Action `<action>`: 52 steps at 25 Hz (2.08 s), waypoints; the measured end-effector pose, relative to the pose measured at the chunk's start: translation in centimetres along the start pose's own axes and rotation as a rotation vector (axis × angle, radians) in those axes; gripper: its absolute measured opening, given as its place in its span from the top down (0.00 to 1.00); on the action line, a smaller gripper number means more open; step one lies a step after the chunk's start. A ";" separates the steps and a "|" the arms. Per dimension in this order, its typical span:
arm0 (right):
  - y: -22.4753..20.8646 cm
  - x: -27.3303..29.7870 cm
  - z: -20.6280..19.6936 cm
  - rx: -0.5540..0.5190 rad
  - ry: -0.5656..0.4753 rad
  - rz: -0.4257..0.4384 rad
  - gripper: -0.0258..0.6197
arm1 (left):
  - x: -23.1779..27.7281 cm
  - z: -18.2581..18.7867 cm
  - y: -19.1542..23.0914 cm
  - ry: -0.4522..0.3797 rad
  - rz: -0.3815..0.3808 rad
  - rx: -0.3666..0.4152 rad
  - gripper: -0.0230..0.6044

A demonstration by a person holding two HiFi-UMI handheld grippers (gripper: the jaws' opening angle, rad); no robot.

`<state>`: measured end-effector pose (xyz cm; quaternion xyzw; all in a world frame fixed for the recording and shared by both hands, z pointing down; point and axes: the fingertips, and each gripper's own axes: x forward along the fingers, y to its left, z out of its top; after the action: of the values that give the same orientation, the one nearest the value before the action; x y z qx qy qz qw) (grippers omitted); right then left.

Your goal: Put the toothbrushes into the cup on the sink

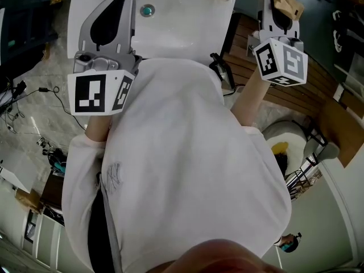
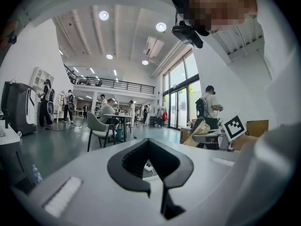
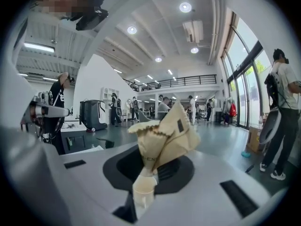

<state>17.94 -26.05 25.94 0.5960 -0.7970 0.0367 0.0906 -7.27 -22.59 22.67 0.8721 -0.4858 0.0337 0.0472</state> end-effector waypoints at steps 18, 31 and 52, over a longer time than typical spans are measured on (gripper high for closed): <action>0.8 2.4 -3.6 0.000 0.097 0.067 0.89 | -0.1 -0.1 0.6 0.008 0.027 -0.014 0.96; 1.1 3.1 -5.7 0.012 0.134 0.078 0.89 | 0.0 -0.2 0.5 0.006 0.021 -0.020 0.96; 1.0 3.9 -8.3 0.022 0.181 0.069 0.89 | 0.0 0.2 0.4 -0.004 0.018 -0.018 0.96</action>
<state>16.74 -28.04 34.85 0.5632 -0.8053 0.1025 0.1545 -7.61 -22.87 22.48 0.8675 -0.4938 0.0283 0.0537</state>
